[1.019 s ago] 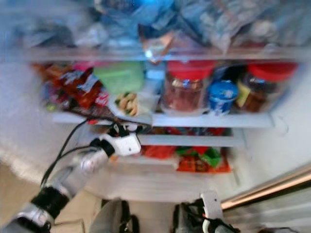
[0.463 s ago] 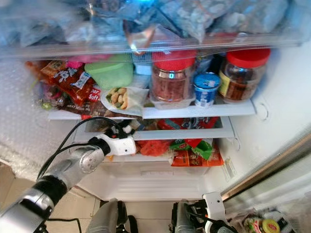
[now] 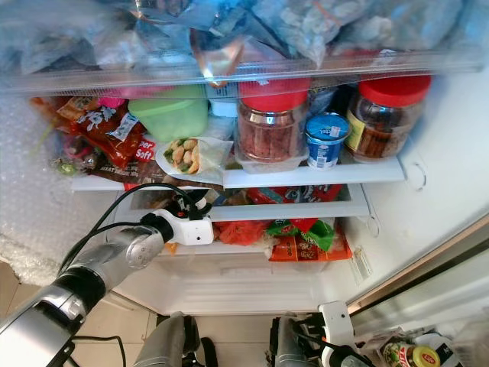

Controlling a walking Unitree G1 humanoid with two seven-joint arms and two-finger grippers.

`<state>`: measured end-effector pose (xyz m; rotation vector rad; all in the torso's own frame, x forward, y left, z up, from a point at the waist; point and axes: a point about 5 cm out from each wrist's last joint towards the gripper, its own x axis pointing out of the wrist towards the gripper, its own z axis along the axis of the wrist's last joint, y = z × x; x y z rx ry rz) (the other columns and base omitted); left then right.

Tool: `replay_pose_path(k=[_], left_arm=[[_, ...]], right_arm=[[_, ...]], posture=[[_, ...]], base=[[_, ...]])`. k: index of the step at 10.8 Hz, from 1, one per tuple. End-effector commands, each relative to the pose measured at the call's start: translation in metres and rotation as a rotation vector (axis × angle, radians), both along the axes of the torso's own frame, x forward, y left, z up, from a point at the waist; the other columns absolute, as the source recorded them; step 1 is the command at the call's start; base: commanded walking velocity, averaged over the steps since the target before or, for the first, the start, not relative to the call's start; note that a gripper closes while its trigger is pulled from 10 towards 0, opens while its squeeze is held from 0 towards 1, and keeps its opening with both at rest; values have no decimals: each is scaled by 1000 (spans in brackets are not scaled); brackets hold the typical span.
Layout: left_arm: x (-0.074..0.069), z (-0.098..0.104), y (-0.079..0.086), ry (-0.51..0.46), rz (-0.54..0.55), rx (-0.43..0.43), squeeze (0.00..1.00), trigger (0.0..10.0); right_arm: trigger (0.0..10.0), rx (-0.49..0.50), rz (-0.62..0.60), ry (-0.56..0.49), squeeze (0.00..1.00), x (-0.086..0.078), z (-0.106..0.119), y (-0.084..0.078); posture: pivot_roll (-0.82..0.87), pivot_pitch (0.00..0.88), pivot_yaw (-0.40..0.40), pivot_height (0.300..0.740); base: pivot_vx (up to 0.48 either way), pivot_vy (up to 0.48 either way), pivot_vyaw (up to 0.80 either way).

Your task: Restocking fridge

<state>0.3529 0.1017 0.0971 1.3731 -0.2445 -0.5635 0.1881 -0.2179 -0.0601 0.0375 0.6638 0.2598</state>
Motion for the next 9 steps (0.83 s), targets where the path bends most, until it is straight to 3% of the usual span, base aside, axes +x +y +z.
replay_pose_path(k=[1, 2, 5, 9], left_arm=[[-8, -33, 28, 105, 132, 135, 0, 10000], [-5, -31, 28, 86, 153, 138, 1000, 10000], [1, -24, 31, 41, 213, 109, 1000, 10000], [7, -1, 19, -98, 197, -107, 1000, 10000]], right_arm=[[10000, 9, -21, 61, 0, -15, -9, 0], [10000, 10, -24, 60, 0, -15, -9, 1], [10000, 10, -22, 60, 0, -14, -9, 1], [10000, 7, -25, 60, 0, -15, -9, 0]], posture=[[-75, 213, 60, 642], [-76, 212, 60, 642], [-73, 212, 59, 642], [-73, 215, 58, 642]], base=[[0, 0, 0], [0, 0, 0], [0, 0, 0], [0, 0, 0]])
